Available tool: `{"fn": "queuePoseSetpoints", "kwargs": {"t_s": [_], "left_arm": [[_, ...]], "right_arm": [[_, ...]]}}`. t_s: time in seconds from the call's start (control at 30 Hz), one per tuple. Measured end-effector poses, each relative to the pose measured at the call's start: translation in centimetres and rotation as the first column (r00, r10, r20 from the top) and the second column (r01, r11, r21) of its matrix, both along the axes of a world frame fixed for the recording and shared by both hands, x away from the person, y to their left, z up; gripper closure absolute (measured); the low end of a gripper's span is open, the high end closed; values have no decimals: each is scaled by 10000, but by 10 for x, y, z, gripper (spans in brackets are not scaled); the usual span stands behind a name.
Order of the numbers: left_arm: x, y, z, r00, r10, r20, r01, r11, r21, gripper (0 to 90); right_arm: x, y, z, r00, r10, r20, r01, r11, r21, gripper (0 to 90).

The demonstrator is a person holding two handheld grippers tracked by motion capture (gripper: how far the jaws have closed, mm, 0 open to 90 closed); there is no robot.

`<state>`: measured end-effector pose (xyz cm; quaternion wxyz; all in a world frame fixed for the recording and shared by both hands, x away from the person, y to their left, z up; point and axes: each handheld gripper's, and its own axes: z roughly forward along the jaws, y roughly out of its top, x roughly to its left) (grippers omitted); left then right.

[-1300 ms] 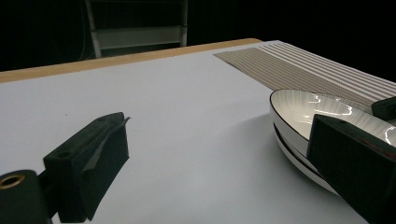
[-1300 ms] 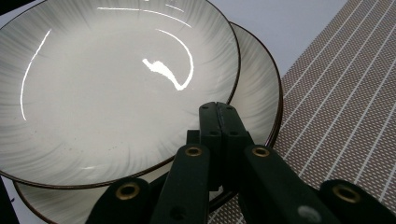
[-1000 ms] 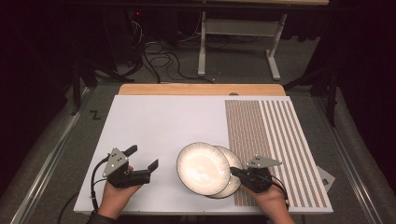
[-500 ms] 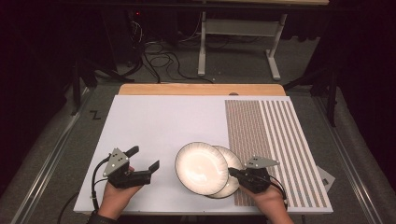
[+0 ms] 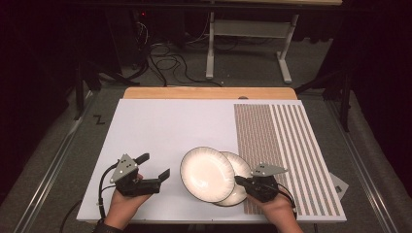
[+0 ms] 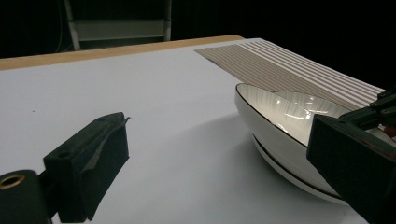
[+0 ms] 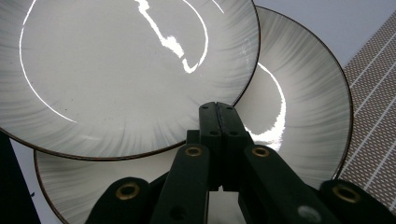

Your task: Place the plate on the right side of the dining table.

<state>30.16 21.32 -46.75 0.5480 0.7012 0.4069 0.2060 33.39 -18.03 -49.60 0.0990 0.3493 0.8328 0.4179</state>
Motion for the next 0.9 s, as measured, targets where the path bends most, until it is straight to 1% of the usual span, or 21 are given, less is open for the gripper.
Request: {"fn": "queuePoseSetpoints", "kwargs": {"t_s": [0.07, 0.13, 0.2, 0.27, 0.33, 0.4, 0.5, 0.57, 0.67, 0.8, 0.9], "left_arm": [[0, -4, 0, 9999, -97, -36, 97, 9999, -53, 60], [1, -7, 0, 9998, -174, -88, 175, 9998, 52, 59], [2, -10, 0, 9996, -224, -178, 225, 9997, 39, 60], [2, -11, 3, 9994, -253, -244, 255, 9996, 101, 59], [1, -11, 7, 9994, -221, -274, 220, 9998, -24, 59], [0, -11, 9, 9986, -281, -437, 279, 9996, -47, 59], [0, -12, 11, 9973, -335, -656, 320, 9992, -233, 59], [1, -13, 13, 9953, -436, -869, 418, 9989, -229, 61], [3, -17, 14, 9926, -526, -1091, 520, 9986, -91, 61], [6, -23, 15, 9875, -675, -1425, 644, 9976, -263, 62], [9, -28, 14, 9819, -813, -1712, 746, 9962, -453, 65]], "right_arm": [[0, 0, 0, 10000, -5, -5, 5, 10000, 6, 900], [0, 0, 0, 10000, 1, 1, -1, 10000, 3, 900], [0, 0, 0, 10000, 18, 1, -18, 10000, 37, 900], [0, 0, 0, 10000, 15, 7, -15, 10000, -16, 900], [0, 0, 0, 10000, 22, 25, -22, 10000, -24, 900], [0, 0, -1, 10000, 26, 54, -26, 10000, -37, 900], [0, 0, -1, 10000, 49, 30, -49, 10000, -23, 900], [1, 0, -1, 10000, 49, 21, -49, 10000, -27, 900], [1, 0, -1, 10000, 18, -21, -19, 10000, -34, 900], [1, 0, -1, 10000, 17, -18, -17, 10000, -41, 900], [1, 0, -1, 10000, 16, -19, -16, 10000, -42, 900]]}}
